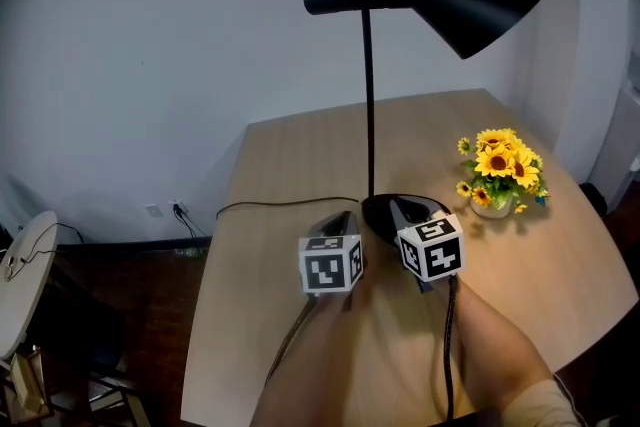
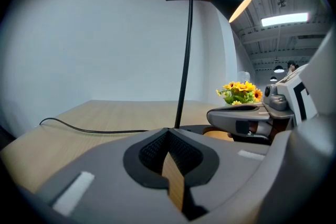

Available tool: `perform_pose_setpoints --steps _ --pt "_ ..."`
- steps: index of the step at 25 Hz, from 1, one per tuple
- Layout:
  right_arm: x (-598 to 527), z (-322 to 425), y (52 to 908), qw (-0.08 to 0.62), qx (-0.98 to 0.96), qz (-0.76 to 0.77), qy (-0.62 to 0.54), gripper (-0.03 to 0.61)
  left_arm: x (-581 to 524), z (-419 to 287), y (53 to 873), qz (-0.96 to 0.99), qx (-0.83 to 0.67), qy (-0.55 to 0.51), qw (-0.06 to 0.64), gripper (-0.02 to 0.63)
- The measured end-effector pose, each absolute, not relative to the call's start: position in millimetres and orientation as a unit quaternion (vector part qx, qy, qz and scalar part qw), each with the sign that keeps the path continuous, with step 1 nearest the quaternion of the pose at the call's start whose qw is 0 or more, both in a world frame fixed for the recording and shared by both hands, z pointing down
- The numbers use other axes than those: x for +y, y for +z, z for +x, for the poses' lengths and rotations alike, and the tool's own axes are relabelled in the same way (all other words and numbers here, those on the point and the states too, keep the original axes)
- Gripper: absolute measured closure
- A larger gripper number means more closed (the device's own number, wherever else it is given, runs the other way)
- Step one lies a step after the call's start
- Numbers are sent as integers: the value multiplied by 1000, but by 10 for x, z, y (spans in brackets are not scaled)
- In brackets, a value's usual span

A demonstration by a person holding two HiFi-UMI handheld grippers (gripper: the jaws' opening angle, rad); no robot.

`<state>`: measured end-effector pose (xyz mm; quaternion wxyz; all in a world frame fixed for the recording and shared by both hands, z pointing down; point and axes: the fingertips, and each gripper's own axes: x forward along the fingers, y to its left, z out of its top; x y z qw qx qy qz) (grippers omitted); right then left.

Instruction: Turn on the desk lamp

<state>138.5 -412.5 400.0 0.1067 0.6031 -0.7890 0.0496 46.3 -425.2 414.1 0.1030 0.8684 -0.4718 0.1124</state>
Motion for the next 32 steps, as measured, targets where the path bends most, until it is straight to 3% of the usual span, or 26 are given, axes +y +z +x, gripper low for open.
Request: perform_pose_setpoints --steps 5,12,21,32 --pt "-3950 1394 4015 93 -796 595 59 580 -4135 497 4235 868 -467 137 104 626" --pt "-3441 1316 3960 136 -792 594 37 580 -3665 446 4148 862 -471 185 24 618" --pt "-2763 1233 3488 98 -806 583 35 580 -2915 378 3589 882 -465 77 30 618" --pt "-1792 1065 3362 55 -825 562 32 580 -1982 198 3540 887 -458 53 15 617"
